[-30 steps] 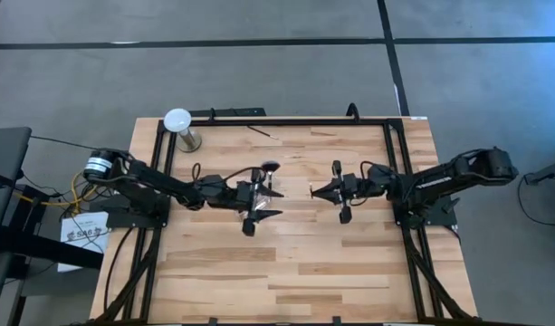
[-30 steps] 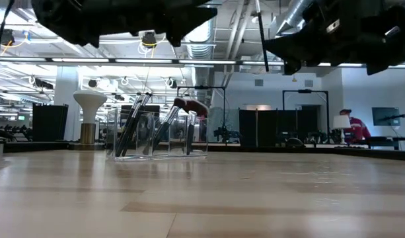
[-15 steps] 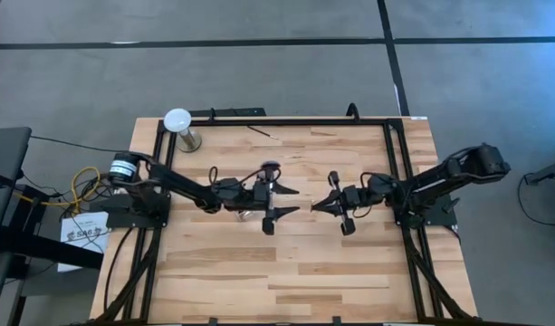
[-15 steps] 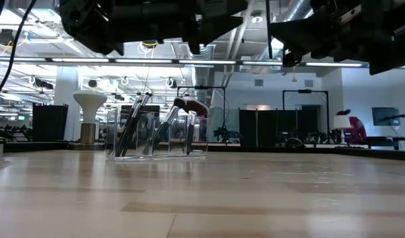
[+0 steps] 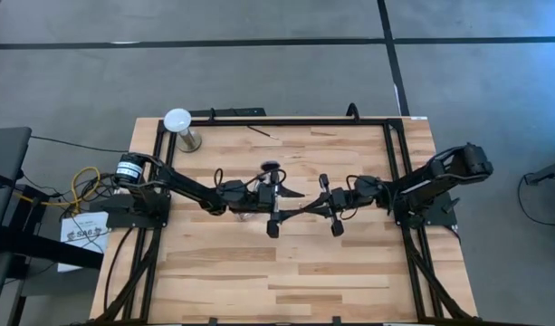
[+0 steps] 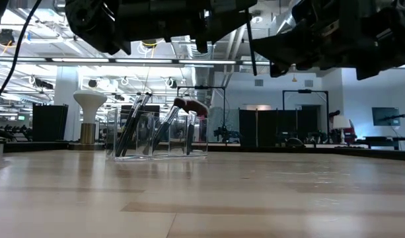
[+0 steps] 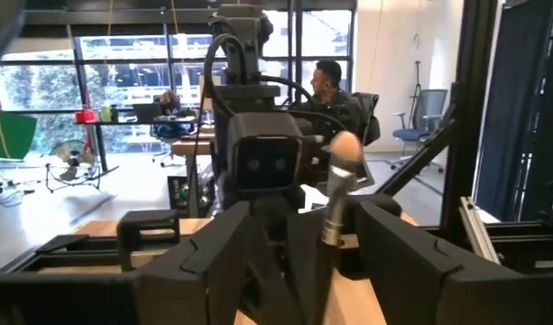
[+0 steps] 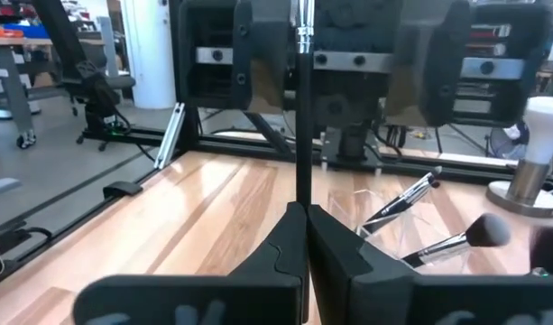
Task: Put items in baskets/containers
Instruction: Put the white eyeshadow brush into the left section of the transparent organizer
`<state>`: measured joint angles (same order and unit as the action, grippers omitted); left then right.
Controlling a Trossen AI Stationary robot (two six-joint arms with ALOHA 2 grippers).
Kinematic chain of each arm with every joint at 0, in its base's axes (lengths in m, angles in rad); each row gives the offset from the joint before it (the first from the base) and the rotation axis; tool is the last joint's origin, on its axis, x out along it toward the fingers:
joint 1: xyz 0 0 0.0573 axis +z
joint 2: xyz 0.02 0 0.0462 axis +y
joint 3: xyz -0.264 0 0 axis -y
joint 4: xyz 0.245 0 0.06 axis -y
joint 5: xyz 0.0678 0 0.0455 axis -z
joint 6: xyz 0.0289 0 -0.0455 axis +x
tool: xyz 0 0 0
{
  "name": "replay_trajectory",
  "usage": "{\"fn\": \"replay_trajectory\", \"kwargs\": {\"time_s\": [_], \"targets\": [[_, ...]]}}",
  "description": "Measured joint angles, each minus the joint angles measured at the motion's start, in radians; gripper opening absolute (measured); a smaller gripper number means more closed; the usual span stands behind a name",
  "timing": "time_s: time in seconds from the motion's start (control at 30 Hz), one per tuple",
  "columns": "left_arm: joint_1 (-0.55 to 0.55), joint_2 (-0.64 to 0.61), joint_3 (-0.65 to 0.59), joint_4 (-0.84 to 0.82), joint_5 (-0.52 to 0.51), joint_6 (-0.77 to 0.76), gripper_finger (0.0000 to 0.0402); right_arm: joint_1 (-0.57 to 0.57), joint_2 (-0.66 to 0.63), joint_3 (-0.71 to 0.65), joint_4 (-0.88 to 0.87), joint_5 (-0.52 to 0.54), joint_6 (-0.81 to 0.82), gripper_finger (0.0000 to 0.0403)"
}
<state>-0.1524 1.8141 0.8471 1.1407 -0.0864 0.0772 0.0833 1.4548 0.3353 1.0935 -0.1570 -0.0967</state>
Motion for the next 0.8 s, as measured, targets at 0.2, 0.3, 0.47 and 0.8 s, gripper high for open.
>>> {"fn": "replay_trajectory", "kwargs": {"time_s": [0.2,0.3,0.47,0.8], "targets": [[0.000,0.000,0.000,-0.001,-0.003,0.000,0.0191,0.000,0.039,0.029,0.000,-0.001,0.000,0.0000],[0.000,0.000,0.000,-0.002,-0.002,0.000,0.0181,0.000,0.039,0.029,0.000,-0.002,0.000,0.0000],[0.001,0.000,-0.001,-0.007,-0.002,0.000,0.0146,0.000,0.036,0.029,0.000,-0.002,-0.006,0.0000],[0.003,0.000,-0.002,-0.064,0.015,-0.037,0.0018,0.000,0.036,0.029,-0.020,0.000,-0.015,0.0000]]}}
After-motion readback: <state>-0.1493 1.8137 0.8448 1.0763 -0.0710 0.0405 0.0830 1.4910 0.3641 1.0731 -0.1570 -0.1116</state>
